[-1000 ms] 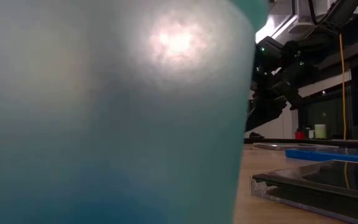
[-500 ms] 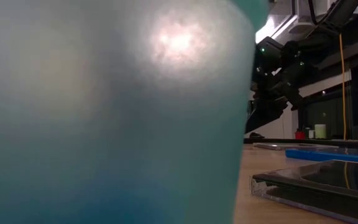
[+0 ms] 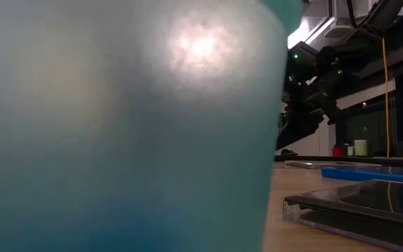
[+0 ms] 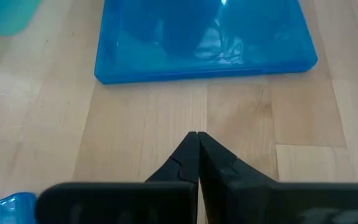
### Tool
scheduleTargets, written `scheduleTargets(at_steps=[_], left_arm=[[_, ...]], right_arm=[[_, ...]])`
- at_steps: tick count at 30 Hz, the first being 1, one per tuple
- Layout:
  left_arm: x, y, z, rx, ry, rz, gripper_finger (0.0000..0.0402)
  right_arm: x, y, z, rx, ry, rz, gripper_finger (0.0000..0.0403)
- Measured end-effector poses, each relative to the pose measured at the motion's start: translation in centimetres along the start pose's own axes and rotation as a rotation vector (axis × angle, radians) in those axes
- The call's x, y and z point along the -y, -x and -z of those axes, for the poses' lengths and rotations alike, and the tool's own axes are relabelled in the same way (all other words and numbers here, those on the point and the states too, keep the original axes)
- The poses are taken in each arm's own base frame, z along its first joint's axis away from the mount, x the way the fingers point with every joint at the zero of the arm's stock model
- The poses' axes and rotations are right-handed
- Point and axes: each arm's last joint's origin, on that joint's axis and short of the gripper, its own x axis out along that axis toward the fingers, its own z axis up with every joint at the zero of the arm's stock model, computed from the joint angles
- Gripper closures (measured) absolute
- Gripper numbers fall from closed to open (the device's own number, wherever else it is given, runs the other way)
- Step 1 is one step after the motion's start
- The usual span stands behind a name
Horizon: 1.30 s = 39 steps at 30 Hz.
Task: Pick & place jewel cases by type
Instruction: Put the left blue cd case into the green bin
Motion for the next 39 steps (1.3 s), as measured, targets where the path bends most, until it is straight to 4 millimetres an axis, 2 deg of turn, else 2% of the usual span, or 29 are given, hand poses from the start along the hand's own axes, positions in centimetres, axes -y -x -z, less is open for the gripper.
scheduleTargets(at_steps=[9,18,30,34,39], left_arm=[[-1.1,0.2,-1.8,0.071,0.02,-0.019,0.04],[-1.9,-0.4,-3.5,0.119,0.057,0.035,0.0399],[0.6,-2.4,-6.2,0.089,-0.029,0.118,0.04],[0.8,-2.4,-6.5,0.083,-0.022,0.123,0.0399],[1.0,-1.1,-6.7,0.092,0.01,0.141,0.0399]], right_arm=[[0.3,-1.8,1.2,-0.056,0.0,-0.017,0.0397],[0.5,-2.4,1.1,-0.017,0.009,-0.013,0.0397],[0.5,-2.4,1.1,-0.02,0.007,-0.016,0.0397],[0.5,-2.4,1.2,-0.028,0.003,-0.02,0.0397],[0.4,-2.4,1.2,-0.026,0.001,-0.044,0.0397]])
